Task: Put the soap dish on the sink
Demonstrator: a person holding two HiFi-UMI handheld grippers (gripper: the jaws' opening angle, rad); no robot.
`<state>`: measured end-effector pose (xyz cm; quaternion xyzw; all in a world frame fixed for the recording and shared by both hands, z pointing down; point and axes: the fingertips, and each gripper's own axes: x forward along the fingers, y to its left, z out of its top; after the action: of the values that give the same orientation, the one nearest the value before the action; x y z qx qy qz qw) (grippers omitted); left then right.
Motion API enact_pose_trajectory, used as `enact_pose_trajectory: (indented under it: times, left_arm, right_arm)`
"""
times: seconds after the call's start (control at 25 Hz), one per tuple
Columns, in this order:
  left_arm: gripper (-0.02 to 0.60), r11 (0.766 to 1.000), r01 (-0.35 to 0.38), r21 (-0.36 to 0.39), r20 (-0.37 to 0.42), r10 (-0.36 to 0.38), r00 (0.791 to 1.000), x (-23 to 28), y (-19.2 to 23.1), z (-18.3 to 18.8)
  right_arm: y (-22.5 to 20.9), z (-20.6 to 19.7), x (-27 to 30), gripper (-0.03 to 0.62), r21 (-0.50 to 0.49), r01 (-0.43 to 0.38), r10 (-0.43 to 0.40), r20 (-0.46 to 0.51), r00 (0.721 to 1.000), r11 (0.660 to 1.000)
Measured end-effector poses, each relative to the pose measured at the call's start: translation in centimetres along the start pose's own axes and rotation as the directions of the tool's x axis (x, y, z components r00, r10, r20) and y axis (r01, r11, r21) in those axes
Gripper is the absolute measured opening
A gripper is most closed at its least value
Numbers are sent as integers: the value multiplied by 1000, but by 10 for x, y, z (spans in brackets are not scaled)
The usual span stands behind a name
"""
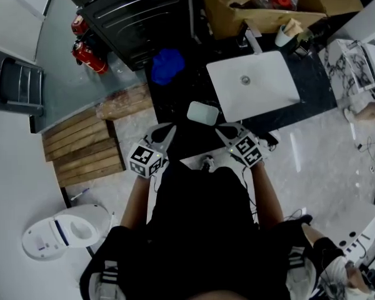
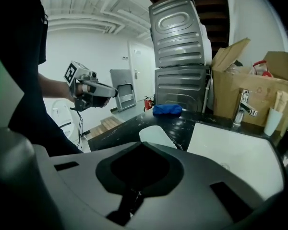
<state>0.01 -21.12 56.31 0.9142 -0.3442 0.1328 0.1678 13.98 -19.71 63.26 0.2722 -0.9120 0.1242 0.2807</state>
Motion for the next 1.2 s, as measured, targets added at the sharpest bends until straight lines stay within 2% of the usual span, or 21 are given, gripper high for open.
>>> enact_pose_trajectory:
  times: [0.52,0.8,1.2]
  left_arm:
    - [0,1000,-6,-8,12,6,1000,10,-47,-11]
    - [0,1000,-13,-13,-2,13,1000,9,-59,-18]
    - [0,1000,4,15,-2,-4,1000,16,-68,-8]
  right_arm:
    - [7,-31,-36,-6,-4,2,-2,-5,1000,1000]
    - [9,-34,-44,-6,-2,3,-3,13,1000,1000]
    - [6,-36,-53,-6,9,13,-13,29,1000,1000]
